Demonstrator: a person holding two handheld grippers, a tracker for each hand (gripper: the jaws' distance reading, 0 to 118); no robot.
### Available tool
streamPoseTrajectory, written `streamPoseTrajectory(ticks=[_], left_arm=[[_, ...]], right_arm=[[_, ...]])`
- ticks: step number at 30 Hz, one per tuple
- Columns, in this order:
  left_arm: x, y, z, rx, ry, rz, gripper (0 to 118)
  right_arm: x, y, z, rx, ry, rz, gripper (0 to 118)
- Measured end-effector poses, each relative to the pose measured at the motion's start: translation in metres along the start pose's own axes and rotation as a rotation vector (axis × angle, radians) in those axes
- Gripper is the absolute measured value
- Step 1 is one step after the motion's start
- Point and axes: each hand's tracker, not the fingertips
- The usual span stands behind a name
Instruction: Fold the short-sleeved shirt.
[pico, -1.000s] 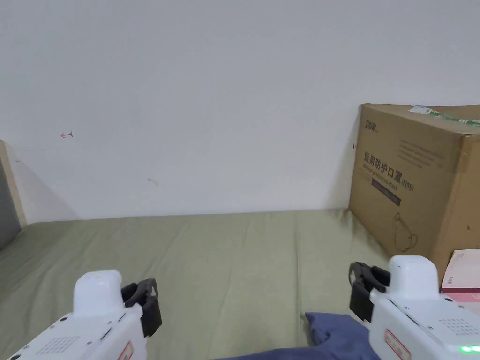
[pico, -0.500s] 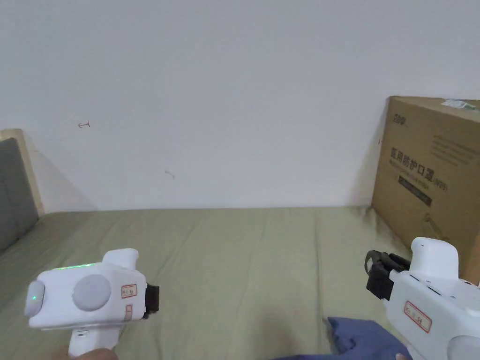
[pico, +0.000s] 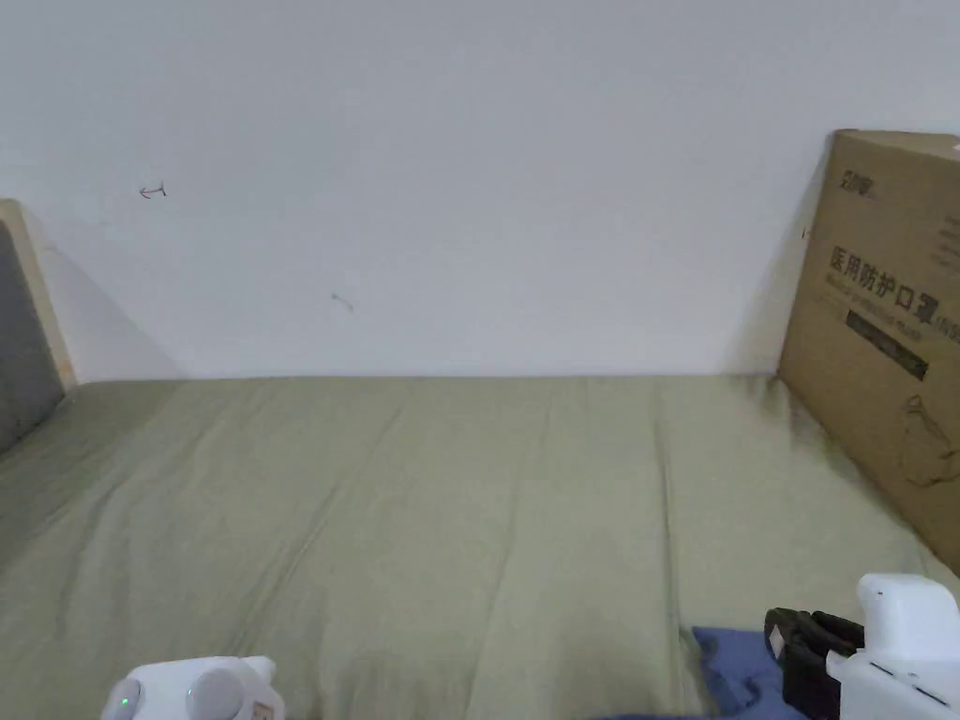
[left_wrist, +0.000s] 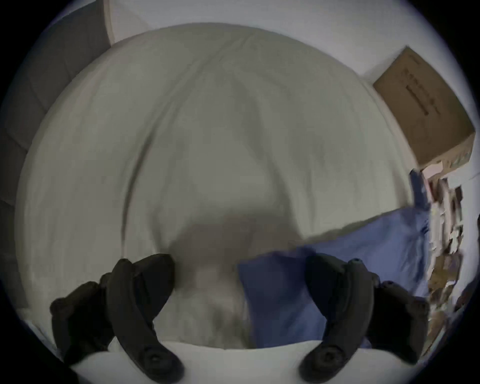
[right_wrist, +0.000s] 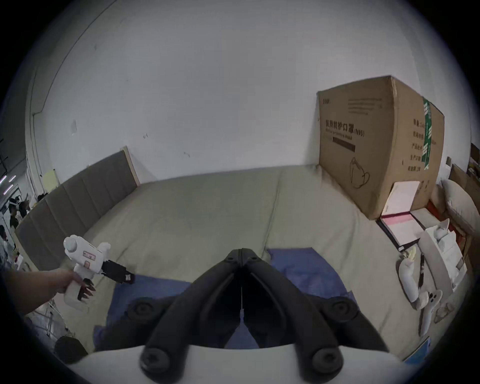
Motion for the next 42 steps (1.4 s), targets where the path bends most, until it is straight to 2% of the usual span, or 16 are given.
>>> streamPoseTrajectory(ticks=[6, 8, 9, 10, 11, 13, 16, 18, 19, 21, 23, 32, 33, 36, 39, 42], left_arm=[[0.023, -0.015, 0.005, 0.069, 0.089, -0.044, 102], [0.023, -0.021, 0.022, 0.134, 0.090, -0.040, 56], [0.024, -0.025, 0.035, 0.186, 0.084, -0.049, 9], [0.020, -0.030, 0.046, 0.225, 0.034, -0.049, 0], [0.016, -0.035, 0.063, 0.235, -0.129, 0.004, 0], [0.008, -0.044, 0.081, 0.238, -0.201, 0.053, 0], [-0.002, -0.047, 0.104, 0.350, -0.063, -0.016, 0], [-0.008, -0.049, 0.117, 0.364, -0.057, -0.017, 0], [-0.002, -0.056, 0.123, 0.375, -0.043, -0.016, 0], [-0.002, -0.059, 0.129, 0.379, -0.030, -0.022, 0], [-0.004, -0.059, 0.126, 0.372, -0.012, -0.032, 0], [-0.008, -0.058, 0.107, 0.306, -0.015, 0.011, 0], [-0.010, -0.058, 0.106, 0.299, -0.020, 0.020, 0], [-0.009, -0.061, 0.108, 0.294, -0.028, 0.039, 0], [-0.003, -0.066, 0.119, 0.310, -0.033, 0.039, 0], [0.000, -0.069, 0.138, 0.343, -0.040, 0.035, 0]], right_arm=[[0.020, -0.011, -0.008, -0.028, -0.041, -0.011, 0], [0.035, -0.008, -0.011, -0.038, -0.039, -0.020, 0], [0.043, -0.006, -0.014, -0.046, -0.050, -0.021, 0], [0.053, -0.002, -0.019, -0.059, -0.069, -0.017, 0], [0.063, 0.001, -0.024, -0.075, -0.084, -0.011, 0], [0.086, 0.007, -0.038, -0.129, -0.075, -0.010, 0], [0.124, 0.015, -0.068, -0.244, -0.030, -0.091, 0], [0.145, 0.018, -0.091, -0.329, -0.107, -0.120, 0], [0.156, 0.020, -0.106, -0.399, -0.116, -0.138, 21], [0.173, 0.014, -0.131, -0.510, -0.131, -0.153, 91], [0.183, 0.011, -0.149, -0.549, -0.160, -0.171, 95], [0.166, -0.031, -0.205, -0.788, -0.209, 0.032, 83], [0.162, -0.029, -0.199, -0.749, -0.219, 0.052, 70], [0.153, -0.025, -0.190, -0.751, -0.153, 0.038, 0], [0.139, -0.018, -0.168, -0.720, 0.000, 0.010, 0], [0.137, 0.004, -0.125, -0.553, -0.060, -0.039, 0]])
